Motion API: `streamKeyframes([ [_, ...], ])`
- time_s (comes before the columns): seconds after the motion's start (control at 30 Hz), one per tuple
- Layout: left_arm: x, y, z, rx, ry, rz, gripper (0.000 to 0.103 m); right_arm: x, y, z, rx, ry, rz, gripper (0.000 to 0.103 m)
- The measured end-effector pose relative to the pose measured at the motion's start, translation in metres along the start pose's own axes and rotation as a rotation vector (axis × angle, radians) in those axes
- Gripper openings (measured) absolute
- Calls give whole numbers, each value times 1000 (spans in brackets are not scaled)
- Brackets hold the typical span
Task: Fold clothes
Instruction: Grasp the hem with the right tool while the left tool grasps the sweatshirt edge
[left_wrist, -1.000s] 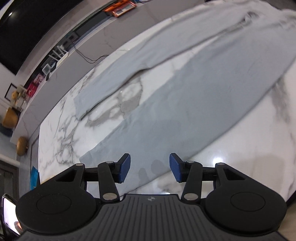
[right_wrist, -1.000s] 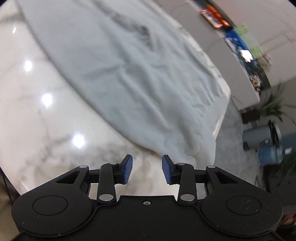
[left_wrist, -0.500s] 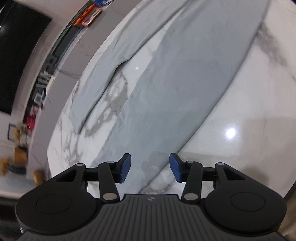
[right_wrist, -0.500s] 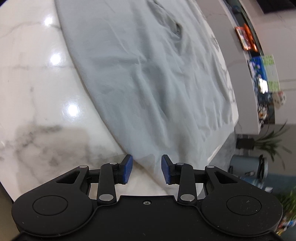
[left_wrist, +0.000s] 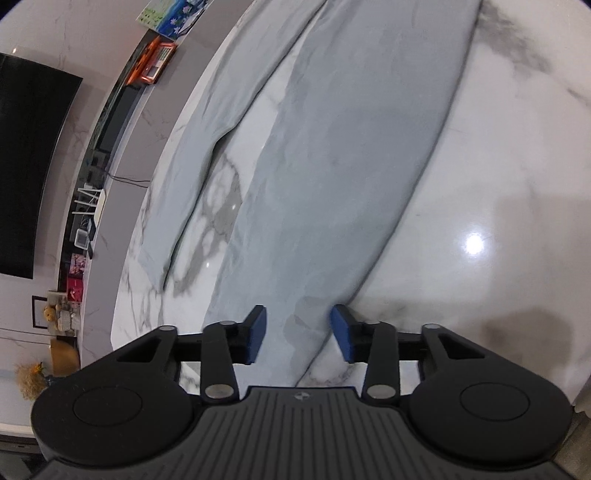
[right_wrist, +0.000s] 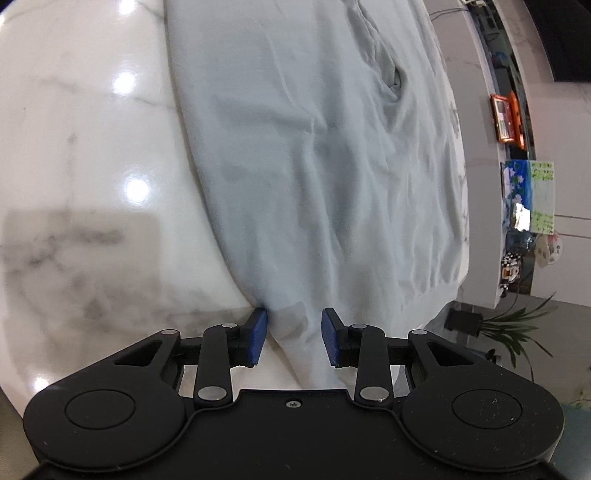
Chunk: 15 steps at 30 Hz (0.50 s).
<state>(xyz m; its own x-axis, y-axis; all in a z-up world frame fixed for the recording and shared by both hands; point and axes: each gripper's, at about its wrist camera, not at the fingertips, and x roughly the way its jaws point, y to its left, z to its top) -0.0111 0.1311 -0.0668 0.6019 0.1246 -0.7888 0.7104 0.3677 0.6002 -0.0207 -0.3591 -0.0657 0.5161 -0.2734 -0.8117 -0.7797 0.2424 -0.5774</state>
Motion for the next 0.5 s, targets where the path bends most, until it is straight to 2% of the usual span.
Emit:
streamKeyframes([
  [0.07, -1, 0, -3, 10, -12, -14, 29, 2, 1, 0, -4, -3, -11, 26],
  [0.17, -1, 1, -6, 18, -27, -24, 30, 6, 3, -1, 2, -6, -21, 11],
  [0.37, 5, -1, 1, 14, -45, 10, 30, 11, 5, 3, 41, -13, -51, 4],
  [0.43, 7, -1, 4, -13, -53, 8, 23, 12, 3, 5, 57, -12, -49, 3],
  [0.5, 6, -2, 6, -37, -57, -4, 6, 13, 1, 6, 78, -12, -58, 2],
])
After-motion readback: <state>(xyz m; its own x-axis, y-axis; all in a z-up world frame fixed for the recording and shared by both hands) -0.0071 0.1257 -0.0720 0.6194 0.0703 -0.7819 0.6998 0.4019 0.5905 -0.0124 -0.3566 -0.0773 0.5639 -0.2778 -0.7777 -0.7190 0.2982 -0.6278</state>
